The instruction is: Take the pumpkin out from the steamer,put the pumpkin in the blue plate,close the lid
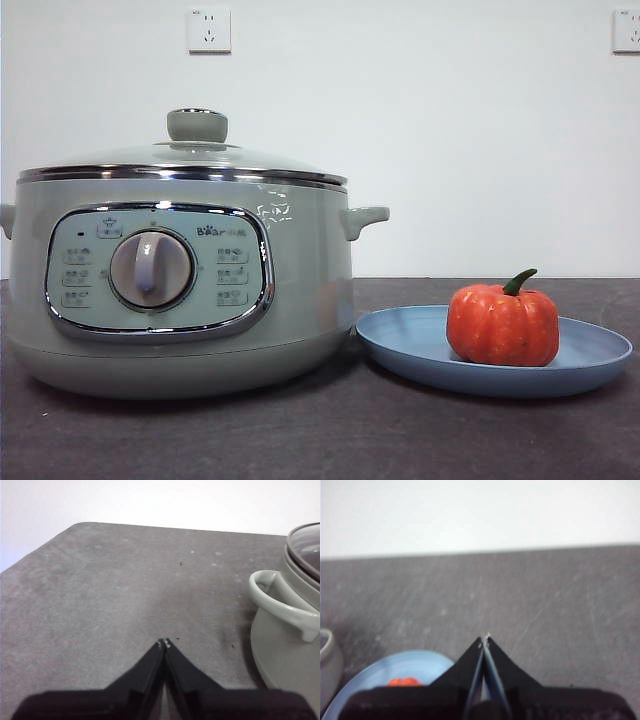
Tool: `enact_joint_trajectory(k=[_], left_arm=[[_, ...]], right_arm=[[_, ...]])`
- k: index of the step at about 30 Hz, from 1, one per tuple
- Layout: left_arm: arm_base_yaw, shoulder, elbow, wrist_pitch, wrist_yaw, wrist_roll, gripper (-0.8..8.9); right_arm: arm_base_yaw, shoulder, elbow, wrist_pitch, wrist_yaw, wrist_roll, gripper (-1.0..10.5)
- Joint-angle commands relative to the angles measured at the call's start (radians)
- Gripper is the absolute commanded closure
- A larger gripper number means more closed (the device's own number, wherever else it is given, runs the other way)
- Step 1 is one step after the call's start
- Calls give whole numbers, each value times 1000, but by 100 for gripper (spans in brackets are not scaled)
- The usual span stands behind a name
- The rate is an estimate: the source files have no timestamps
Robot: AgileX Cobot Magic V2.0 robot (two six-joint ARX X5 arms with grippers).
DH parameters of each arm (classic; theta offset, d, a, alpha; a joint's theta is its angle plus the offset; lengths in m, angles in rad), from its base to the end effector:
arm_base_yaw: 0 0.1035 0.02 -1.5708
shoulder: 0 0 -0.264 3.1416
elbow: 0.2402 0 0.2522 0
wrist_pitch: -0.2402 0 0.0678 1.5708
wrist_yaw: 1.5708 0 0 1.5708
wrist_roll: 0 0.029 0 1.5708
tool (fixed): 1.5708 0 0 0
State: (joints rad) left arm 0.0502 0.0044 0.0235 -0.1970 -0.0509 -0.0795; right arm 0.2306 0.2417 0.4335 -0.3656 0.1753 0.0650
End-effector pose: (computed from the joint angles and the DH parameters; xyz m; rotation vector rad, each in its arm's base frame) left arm 0.0948 0.0062 0.1522 -0.0792 0.1739 0.1079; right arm 0.0864 0.0151 0.2556 0.0298 0.1719 0.0496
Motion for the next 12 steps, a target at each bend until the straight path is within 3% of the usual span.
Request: enact_joint_trajectory(k=[1,6,12], left_arm=[[3,-3,-14,-1,2,-6,817],[3,-3,-14,-1,3,-6,817],[3,-3,-14,-1,3,-6,817]], right_arm=[[-100,-101,-106,3,-20,-22,958],[-201,-230,-252,38,-121,-14,958],[-218,-240,-373,189,-240,-11,958]])
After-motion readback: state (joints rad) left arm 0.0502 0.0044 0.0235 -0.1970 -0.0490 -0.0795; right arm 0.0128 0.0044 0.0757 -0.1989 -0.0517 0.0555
